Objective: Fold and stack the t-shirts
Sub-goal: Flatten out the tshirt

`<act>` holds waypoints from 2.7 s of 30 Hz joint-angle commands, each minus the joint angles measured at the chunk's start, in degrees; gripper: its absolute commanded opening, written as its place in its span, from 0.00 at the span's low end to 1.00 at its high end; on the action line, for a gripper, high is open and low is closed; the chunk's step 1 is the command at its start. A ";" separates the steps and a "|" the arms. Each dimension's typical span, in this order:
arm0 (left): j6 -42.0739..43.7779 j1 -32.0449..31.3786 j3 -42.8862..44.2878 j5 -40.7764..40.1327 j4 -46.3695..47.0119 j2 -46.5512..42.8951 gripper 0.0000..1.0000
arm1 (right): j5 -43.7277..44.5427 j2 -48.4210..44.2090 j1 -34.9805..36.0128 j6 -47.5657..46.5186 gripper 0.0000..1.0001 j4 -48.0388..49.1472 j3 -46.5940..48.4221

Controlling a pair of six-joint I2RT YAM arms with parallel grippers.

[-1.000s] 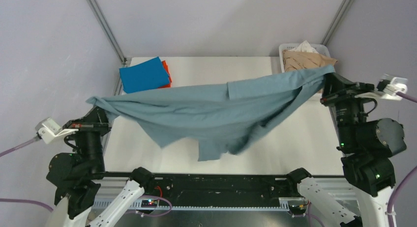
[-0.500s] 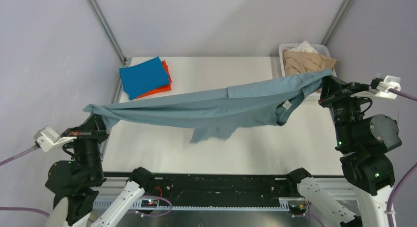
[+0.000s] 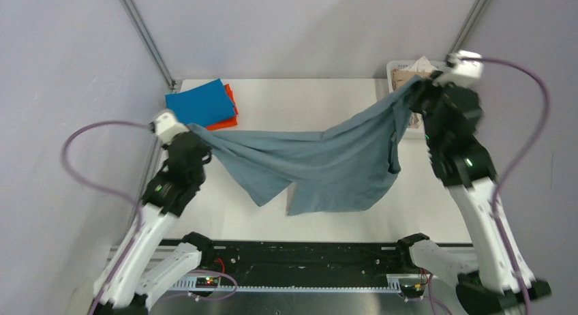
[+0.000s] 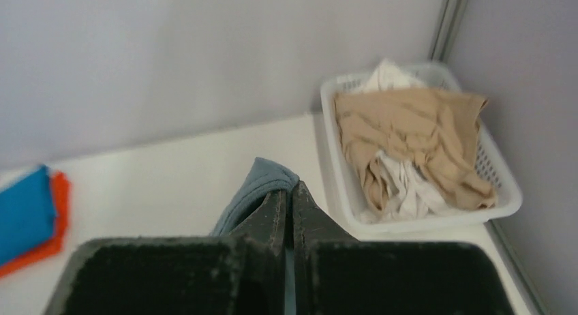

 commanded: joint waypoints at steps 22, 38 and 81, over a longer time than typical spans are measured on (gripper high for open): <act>-8.86 9.34 -12.08 9.94 5.08 13.24 1.00 | -1.74 42.31 -2.40 -0.20 0.99 2.16 13.41; -8.79 18.49 -14.87 20.07 5.38 14.82 1.00 | -4.98 25.27 41.37 14.50 0.97 1.29 -21.51; -6.57 20.26 -15.92 26.71 13.04 21.37 1.00 | 1.03 31.58 38.05 26.52 0.41 -3.79 -39.29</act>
